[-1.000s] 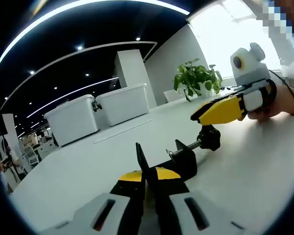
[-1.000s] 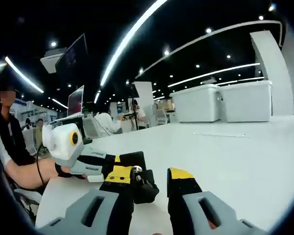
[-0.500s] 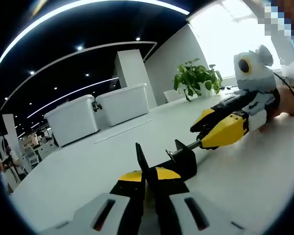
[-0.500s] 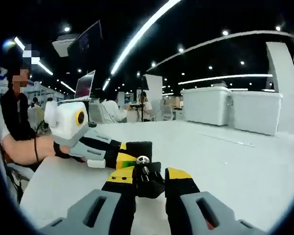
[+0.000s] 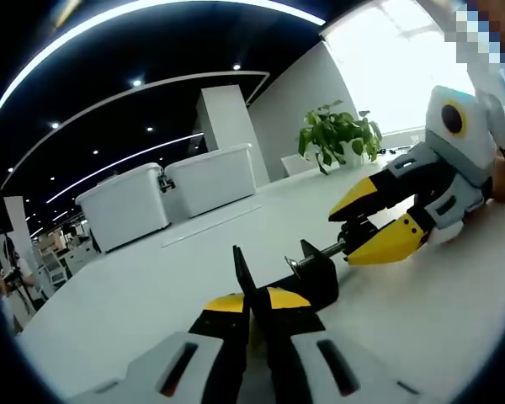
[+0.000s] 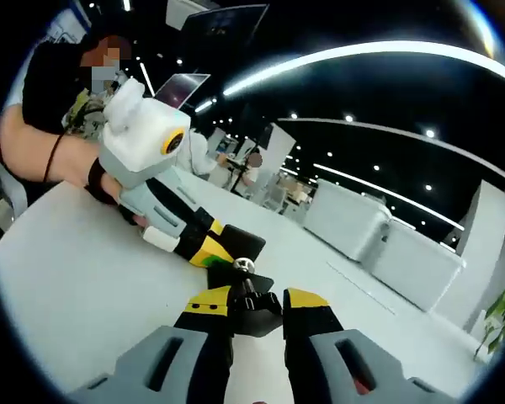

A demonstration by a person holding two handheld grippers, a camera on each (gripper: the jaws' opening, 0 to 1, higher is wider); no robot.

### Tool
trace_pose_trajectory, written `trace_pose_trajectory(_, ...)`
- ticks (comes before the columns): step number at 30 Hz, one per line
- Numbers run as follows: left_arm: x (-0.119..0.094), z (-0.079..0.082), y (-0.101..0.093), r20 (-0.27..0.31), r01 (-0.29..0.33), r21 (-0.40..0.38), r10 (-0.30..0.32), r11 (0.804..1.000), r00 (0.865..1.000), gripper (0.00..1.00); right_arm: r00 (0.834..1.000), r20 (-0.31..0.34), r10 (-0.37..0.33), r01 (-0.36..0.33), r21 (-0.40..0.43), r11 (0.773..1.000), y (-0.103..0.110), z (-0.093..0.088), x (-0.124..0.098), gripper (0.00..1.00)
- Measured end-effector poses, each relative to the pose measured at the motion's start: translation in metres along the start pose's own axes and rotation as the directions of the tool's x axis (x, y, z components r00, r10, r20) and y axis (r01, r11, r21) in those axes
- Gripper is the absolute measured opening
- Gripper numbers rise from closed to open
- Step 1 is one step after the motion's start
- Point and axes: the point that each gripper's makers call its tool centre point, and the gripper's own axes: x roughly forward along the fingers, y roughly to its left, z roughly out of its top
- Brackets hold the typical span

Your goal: Clamp the fixed fixture on the desktop, loosen the retaining clip, secure it to the edge of the desk, and tighten the retaining clip.

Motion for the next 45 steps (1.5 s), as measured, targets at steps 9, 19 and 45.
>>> trace_pose_trajectory(9, -0.001, 0.0, 0.001, 0.0, 0.0, 0.0, 0.0, 1.0, 1.0, 0.07, 0.997, 0.013, 0.072, -0.069, 0.475, 0.877, -0.009, 0.004, -0.003, 0.26)
trace_pose_trajectory(19, 0.0, 0.0, 0.001, 0.001, -0.002, 0.001, 0.002, 1.0, 1.0, 0.07, 0.995, -0.035, 0.089, -0.059, 0.506, 0.861, -0.005, -0.007, 0.003, 0.27)
trace_pose_trajectory(45, 0.0, 0.0, 0.0, 0.0, 0.002, -0.002, -0.002, 1.0, 1.0, 0.07, 1.0, 0.025, 0.011, -0.018, 0.272, 0.962, -0.007, 0.004, -0.003, 0.31)
